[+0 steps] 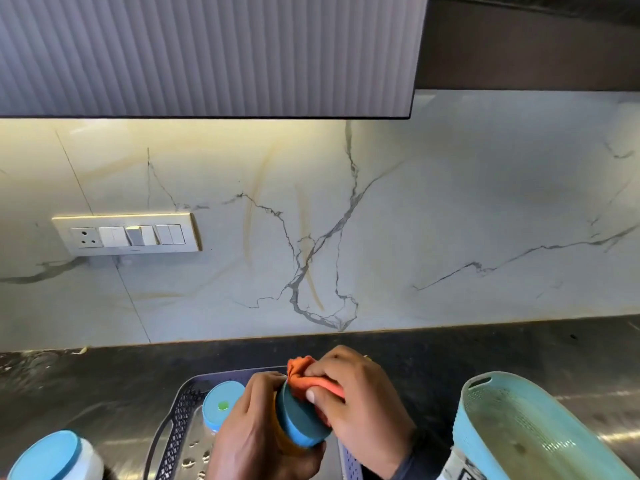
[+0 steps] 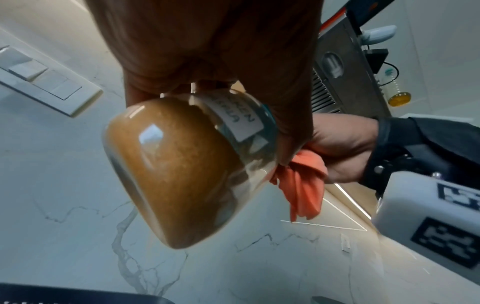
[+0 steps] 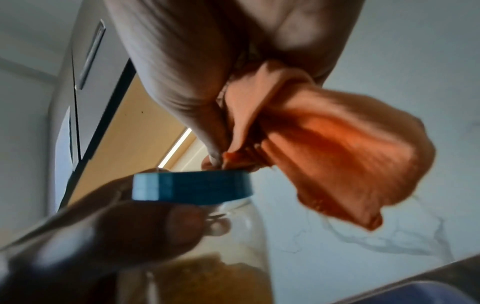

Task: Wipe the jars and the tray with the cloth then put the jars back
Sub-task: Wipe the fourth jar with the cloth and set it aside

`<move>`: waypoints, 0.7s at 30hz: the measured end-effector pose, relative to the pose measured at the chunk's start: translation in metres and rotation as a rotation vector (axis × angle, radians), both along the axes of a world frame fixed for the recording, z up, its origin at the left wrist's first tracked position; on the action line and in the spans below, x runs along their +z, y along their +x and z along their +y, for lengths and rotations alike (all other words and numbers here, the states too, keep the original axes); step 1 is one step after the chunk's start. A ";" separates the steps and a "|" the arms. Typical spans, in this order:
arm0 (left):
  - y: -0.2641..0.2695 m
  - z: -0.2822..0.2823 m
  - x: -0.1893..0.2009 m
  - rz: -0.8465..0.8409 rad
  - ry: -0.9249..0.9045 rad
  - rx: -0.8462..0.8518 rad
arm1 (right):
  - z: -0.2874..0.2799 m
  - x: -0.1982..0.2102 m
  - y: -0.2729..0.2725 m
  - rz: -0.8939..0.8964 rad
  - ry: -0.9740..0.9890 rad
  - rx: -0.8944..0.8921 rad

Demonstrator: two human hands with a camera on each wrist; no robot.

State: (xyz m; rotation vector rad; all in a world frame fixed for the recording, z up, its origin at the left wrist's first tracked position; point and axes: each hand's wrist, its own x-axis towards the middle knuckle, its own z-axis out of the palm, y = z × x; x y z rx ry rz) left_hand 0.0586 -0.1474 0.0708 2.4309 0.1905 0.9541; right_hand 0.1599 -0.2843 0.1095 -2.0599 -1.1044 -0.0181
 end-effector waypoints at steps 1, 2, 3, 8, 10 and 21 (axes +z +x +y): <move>-0.001 0.002 0.002 -0.011 -0.010 -0.013 | 0.002 0.002 -0.005 0.023 0.006 0.044; -0.002 0.005 0.004 -0.018 -0.031 -0.019 | 0.001 0.005 -0.011 0.041 -0.003 0.102; -0.003 0.011 0.005 -0.013 -0.056 -0.021 | -0.001 0.008 -0.016 0.054 -0.020 0.159; -0.009 0.018 0.009 0.058 -0.120 0.048 | -0.027 0.005 -0.006 -0.034 -0.105 0.121; -0.010 0.011 0.009 0.050 -0.093 0.031 | -0.024 0.002 0.003 -0.048 -0.052 0.017; -0.020 0.015 0.013 0.058 -0.053 -0.074 | -0.003 0.013 -0.021 -0.061 0.039 0.183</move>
